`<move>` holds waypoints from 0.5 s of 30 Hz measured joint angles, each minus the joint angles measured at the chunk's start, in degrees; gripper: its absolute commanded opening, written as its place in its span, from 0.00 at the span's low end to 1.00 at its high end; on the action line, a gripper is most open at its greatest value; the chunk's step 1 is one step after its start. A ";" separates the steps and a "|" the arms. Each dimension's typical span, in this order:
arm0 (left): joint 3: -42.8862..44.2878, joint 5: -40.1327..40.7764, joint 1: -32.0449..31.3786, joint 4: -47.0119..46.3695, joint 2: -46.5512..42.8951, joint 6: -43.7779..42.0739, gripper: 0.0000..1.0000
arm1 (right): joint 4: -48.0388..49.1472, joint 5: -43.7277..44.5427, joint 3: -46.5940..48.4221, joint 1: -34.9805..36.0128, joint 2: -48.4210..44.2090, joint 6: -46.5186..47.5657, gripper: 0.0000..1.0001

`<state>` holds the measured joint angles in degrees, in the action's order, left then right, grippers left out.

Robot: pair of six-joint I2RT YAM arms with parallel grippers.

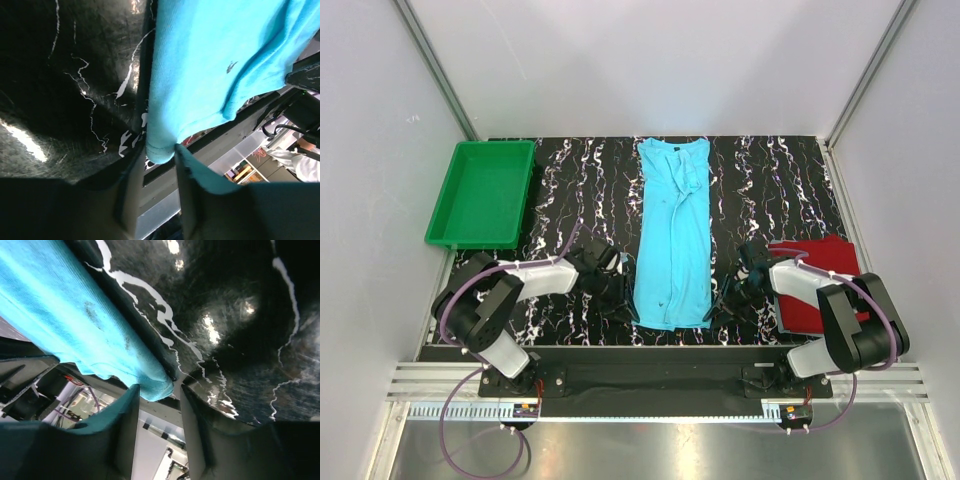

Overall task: Fold and stack the t-shirts
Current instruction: Fold the tshirt

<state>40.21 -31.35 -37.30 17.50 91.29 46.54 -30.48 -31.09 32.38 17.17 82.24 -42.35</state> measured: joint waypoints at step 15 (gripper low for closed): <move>-4.44 -0.96 -1.33 -5.73 -1.62 3.10 0.00 | 1.29 1.64 -3.37 0.00 -5.68 -2.05 0.00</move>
<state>35.77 -32.32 -38.63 11.77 89.67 49.65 -29.19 -29.45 29.02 17.17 76.55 -44.40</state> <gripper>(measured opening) 0.024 0.012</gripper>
